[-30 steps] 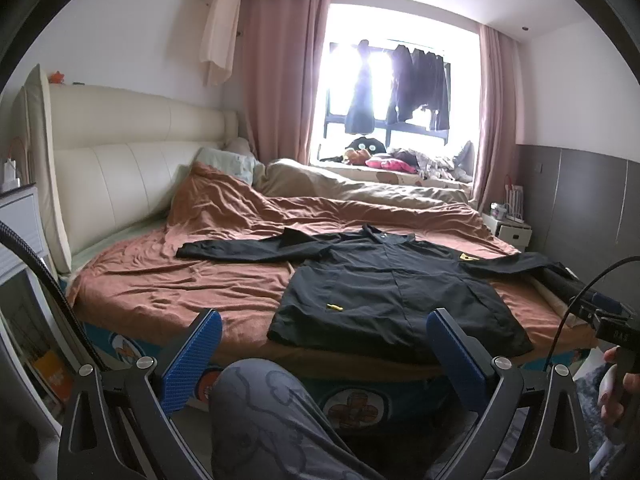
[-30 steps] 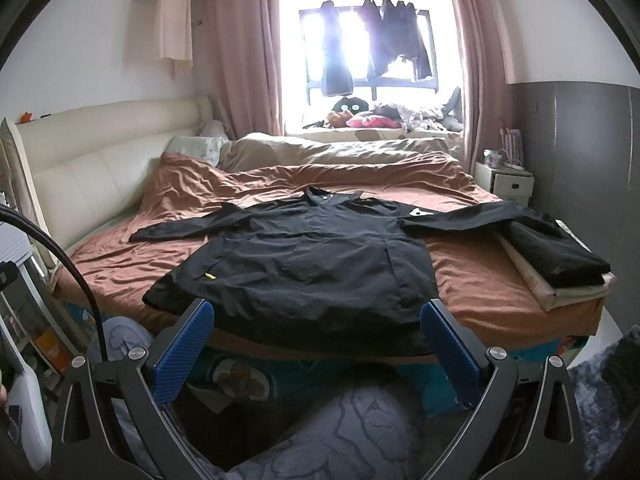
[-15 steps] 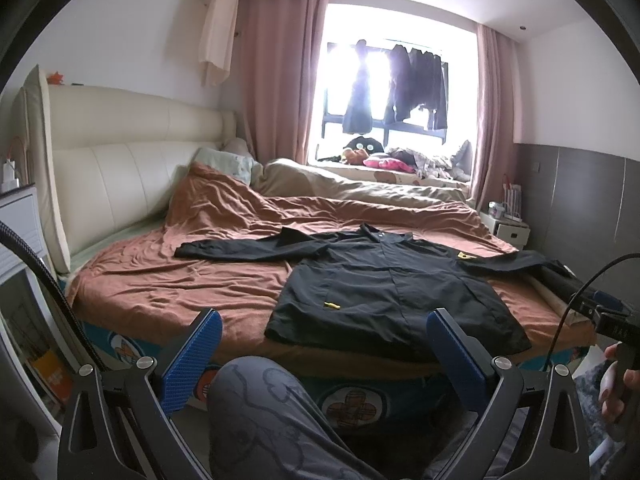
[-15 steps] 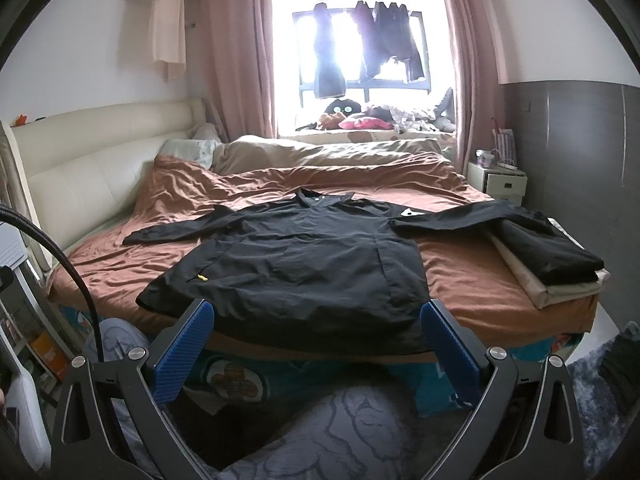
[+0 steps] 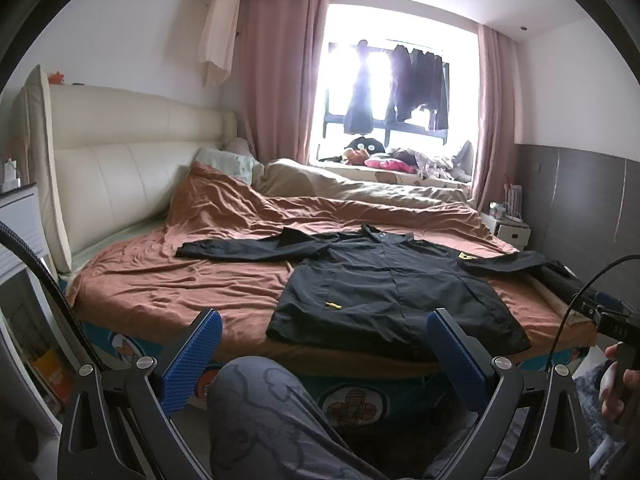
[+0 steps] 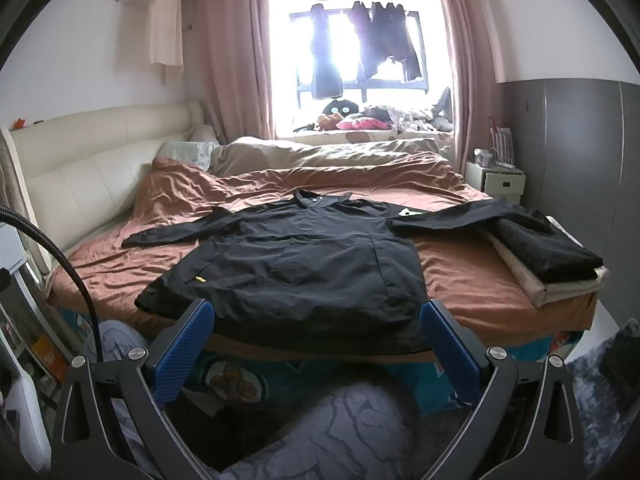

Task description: Fold large clothes

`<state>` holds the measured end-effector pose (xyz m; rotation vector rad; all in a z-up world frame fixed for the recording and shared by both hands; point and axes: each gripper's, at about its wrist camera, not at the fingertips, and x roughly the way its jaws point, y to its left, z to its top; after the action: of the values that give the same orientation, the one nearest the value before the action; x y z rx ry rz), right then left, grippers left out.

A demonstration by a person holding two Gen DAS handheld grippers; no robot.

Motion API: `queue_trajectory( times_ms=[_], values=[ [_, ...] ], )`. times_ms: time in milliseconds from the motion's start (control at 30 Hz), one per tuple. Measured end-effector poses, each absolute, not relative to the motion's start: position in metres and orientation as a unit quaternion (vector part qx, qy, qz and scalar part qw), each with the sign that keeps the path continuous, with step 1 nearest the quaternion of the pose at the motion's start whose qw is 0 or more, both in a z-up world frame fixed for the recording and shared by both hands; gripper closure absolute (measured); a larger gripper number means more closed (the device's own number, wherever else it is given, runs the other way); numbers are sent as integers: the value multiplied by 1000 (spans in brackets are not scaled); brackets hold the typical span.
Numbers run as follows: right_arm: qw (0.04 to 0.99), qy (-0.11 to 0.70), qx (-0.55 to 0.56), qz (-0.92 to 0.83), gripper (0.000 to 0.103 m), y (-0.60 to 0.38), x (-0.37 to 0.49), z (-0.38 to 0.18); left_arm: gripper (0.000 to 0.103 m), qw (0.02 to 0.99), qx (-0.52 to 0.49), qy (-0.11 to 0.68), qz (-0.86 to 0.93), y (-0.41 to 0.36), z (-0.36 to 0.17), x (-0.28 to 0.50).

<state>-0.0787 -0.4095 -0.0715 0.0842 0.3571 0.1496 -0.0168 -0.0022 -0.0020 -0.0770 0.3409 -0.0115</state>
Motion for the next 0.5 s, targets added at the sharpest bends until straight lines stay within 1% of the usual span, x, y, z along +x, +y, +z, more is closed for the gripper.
queue_trajectory(
  times_ms=[233, 500],
  values=[
    [979, 185, 44, 77, 0, -410, -70, -63, 0, 984, -52, 171, 0, 5, 1, -13],
    [979, 184, 40, 78, 0, -408, -54, -53, 0, 982, -70, 178, 5, 25, 0, 10]
  ],
)
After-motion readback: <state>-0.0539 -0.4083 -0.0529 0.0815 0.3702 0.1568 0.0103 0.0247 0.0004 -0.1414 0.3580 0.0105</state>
